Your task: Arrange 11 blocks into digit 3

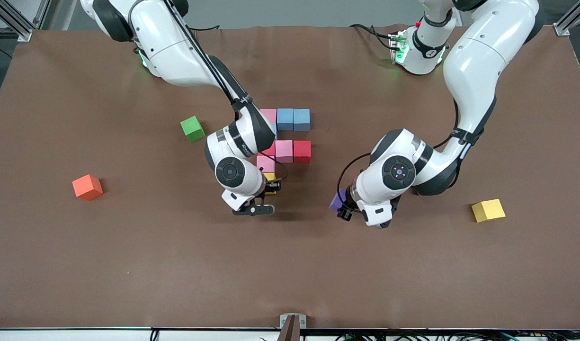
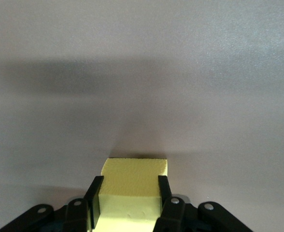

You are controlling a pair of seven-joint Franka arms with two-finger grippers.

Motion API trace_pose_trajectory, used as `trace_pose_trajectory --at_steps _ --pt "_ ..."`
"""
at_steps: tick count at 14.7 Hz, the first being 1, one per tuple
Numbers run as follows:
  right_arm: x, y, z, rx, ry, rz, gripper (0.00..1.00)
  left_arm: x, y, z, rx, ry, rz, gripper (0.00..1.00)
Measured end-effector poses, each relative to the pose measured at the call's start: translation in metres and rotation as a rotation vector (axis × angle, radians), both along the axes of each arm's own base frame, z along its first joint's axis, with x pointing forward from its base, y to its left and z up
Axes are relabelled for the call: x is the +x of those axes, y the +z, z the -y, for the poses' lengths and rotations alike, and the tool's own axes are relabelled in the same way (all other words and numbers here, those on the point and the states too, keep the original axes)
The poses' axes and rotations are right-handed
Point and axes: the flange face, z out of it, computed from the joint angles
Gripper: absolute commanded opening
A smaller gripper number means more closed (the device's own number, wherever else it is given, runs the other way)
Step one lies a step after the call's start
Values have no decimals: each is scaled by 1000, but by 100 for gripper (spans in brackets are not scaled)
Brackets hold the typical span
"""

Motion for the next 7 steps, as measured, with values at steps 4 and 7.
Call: trace_pose_trajectory --at_steps 4,7 --pt "0 0 0 2 15 2 33 -6 -5 16 -15 71 -6 22" --pt "0 0 0 2 15 2 38 -15 -7 36 -25 142 -14 22"
